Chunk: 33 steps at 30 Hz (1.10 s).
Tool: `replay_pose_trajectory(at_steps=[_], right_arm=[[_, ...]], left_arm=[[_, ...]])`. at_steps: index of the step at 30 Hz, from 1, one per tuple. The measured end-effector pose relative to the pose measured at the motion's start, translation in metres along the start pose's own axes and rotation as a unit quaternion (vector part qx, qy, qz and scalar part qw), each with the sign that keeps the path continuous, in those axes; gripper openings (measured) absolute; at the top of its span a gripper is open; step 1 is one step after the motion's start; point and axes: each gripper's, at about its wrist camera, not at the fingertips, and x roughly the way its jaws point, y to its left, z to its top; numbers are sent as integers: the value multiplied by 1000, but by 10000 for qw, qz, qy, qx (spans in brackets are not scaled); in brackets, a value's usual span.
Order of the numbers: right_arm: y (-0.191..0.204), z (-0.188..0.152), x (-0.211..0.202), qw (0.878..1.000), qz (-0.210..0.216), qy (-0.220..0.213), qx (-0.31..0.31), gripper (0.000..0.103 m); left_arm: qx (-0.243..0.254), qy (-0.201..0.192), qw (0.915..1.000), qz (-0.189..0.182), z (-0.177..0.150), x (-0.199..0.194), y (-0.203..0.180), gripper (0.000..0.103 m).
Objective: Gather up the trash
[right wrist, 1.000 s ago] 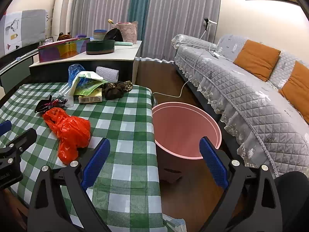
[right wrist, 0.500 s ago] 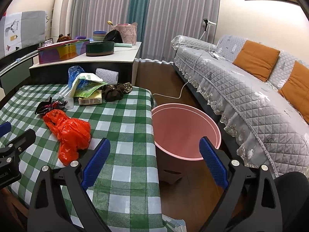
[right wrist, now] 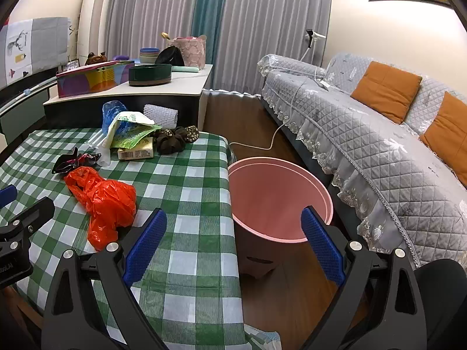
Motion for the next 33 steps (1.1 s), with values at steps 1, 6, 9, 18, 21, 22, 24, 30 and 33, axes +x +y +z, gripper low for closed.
replay_pose_trajectory(at_steps=[1,6,9,18,21,22,24,30,33], right_arm=[[0,0,0,10000,-1,-1,1,91],[0,0,0,10000,1,1,-5,91],[0,0,0,10000,6,-1,-6,91],[0,-1,0,10000,7,2,-6,91],[1,-1,0,10000,3,-1,-3,91],[0,-1,0,10000,5,-1,1,91],[1,-1,0,10000,6,0,3,90],[2,0,-1,10000,53,16,4,85],[3,1,0,9999,113,30,23,82]], left_arm=[[-3,-4,10000,2,0,0,0,94],[1,-4,10000,-3,1,0,0,94],[-3,-12,10000,3,0,0,0,94],[-3,-6,10000,0,0,0,0,94],[-3,-7,10000,-1,0,0,0,94],[-3,-8,10000,-2,0,0,0,94],[1,1,10000,3,0,0,0,94],[-25,8,10000,-2,1,-1,-2,94],[-34,15,10000,1,1,-1,-2,91]])
